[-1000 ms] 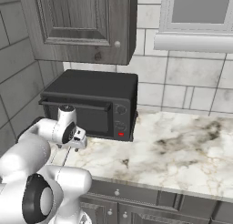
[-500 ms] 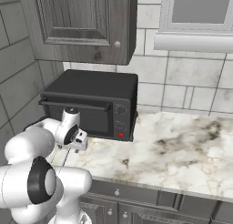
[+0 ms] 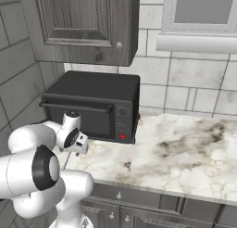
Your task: Take the fork and place it on the left side of the plate. Then take the spoon and place it on the right side of the plate. Make sure they're directly next to the plate.
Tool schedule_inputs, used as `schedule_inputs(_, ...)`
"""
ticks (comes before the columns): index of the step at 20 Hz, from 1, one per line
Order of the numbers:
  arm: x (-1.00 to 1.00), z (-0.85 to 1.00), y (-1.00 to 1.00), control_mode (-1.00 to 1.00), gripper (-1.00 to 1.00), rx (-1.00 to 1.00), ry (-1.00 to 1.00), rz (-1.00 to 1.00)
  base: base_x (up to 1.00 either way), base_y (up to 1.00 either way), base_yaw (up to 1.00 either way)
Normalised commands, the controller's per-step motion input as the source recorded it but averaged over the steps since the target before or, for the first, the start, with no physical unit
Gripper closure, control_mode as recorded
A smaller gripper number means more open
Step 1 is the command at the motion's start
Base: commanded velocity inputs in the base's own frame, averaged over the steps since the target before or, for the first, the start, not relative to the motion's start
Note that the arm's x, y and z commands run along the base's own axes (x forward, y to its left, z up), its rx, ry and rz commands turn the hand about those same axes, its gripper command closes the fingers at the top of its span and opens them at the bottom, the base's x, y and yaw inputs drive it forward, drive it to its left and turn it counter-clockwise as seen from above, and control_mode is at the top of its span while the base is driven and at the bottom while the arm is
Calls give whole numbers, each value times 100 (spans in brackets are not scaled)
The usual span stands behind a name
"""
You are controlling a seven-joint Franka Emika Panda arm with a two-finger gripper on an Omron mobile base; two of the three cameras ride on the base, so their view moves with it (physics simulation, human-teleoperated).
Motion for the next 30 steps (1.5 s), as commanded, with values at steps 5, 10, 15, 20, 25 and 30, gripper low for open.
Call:
schedule_inputs(5, 0, -33, 9, -100, 100, 0, -7, 0, 0, 0, 0)
schedule_inputs(10, 0, -36, 2, -100, 100, 4, -9, 0, 0, 0, 0)
schedule_inputs(15, 0, -35, 4, -100, 100, 8, -11, 0, 0, 0, 0)
schedule_inputs(20, 0, -18, 26, -100, 100, 10, -14, 0, 0, 0, 0)
schedule_inputs(25, 0, -7, 48, -100, 100, 5, -9, 0, 0, 0, 0)
schedule_inputs(30, -22, 36, 13, -100, 100, 0, -3, 0, 0, 0, 0)
